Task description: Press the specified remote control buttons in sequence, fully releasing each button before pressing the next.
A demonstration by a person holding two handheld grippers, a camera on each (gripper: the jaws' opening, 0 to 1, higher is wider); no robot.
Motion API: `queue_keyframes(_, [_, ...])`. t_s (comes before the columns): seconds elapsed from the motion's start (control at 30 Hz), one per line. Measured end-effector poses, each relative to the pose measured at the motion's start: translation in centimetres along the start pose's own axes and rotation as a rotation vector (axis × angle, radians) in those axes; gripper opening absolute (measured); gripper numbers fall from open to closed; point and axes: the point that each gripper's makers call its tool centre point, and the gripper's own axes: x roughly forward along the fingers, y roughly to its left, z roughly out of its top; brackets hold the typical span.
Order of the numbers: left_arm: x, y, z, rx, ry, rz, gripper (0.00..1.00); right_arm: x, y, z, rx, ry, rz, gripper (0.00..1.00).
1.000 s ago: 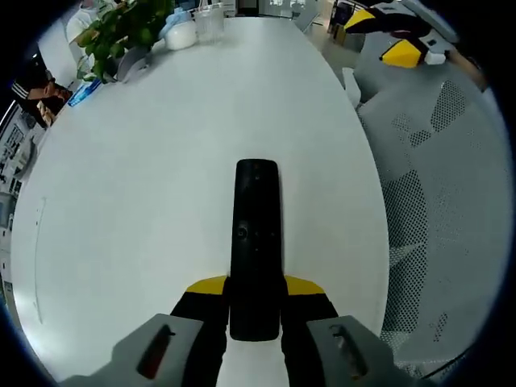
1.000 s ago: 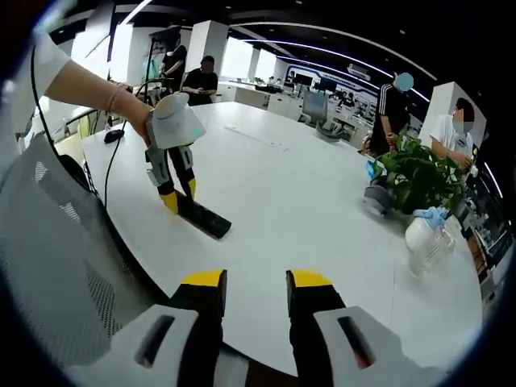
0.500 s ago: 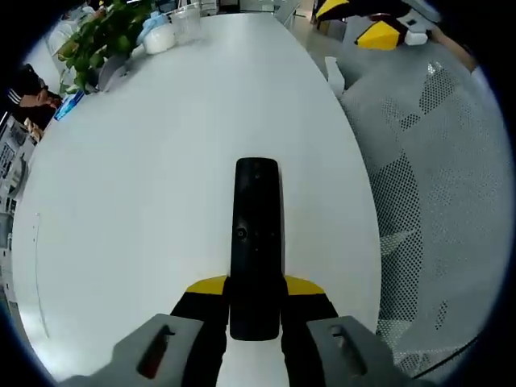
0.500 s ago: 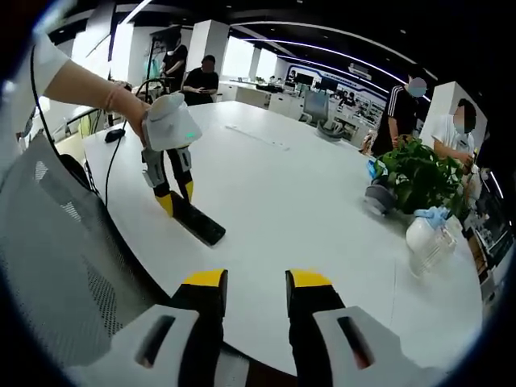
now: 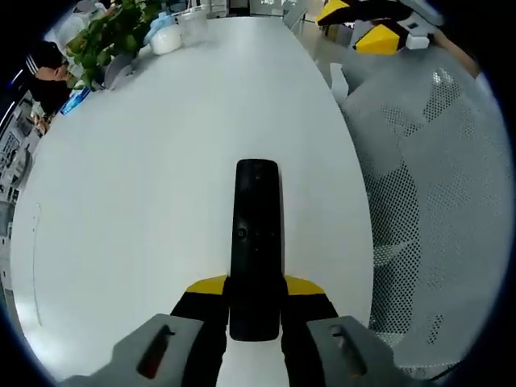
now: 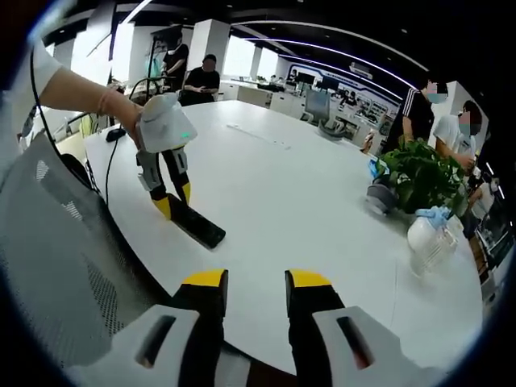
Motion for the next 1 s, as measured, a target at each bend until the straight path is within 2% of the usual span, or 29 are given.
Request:
queue_keyframes(0.33, [0.1,-0.7,0.1,-0.024,-0.048,0.001,0.19,0.1,0.2,-0.2,-0.007,0.011,0.009,0.28])
queue_keyframes(0.53, [0.0,-0.9,0.1,-0.066,-0.094,0.029,0.19,0.1,0.2,-0.3,-0.003,0.014,0.009,0.28])
queue_keyframes(1.0, [-0.1,-1.3,0.1,-0.118,-0.144,0.06,0.19,0.2,0.3,-0.6,-0.003,0.033,0.015,0.28])
